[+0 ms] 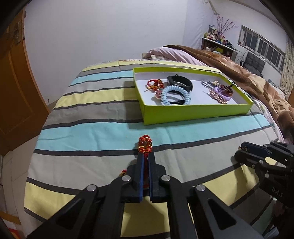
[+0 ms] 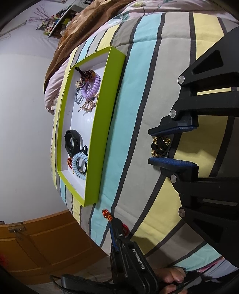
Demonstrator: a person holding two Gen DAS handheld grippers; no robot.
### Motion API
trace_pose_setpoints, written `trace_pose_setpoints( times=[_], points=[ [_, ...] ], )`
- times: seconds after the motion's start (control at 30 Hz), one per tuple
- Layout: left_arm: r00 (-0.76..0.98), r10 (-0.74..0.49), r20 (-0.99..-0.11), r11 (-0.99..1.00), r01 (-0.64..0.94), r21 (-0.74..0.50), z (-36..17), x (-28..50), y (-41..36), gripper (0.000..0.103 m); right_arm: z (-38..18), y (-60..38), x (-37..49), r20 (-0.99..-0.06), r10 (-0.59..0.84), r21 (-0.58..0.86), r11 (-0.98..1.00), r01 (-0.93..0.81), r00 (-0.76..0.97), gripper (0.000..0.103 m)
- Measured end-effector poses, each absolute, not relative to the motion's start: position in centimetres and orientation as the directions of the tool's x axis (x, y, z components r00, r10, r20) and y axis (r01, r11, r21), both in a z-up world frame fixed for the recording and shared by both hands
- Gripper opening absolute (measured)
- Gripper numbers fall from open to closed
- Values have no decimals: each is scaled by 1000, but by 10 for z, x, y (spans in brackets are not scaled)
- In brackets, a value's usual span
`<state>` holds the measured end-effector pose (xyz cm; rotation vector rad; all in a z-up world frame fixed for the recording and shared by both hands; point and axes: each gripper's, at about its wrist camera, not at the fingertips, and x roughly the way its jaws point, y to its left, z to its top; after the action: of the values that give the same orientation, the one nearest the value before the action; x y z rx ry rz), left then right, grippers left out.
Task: Organize jewelry
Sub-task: 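Grasp the red knotted tassel with the left tool while the right tool grasps the gold-black clip, then carry the tassel and clip into the green box and open both tools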
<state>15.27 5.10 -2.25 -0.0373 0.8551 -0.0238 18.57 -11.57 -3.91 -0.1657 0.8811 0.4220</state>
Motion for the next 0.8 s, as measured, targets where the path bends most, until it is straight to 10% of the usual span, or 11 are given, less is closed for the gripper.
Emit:
trace_pose_setpoints(
  times=[0.8],
  points=[
    [765,-142,-628,989,78,-128,28,103,24,4,6,-146,155,-688,347,80,910,-408,638,24]
  ],
)
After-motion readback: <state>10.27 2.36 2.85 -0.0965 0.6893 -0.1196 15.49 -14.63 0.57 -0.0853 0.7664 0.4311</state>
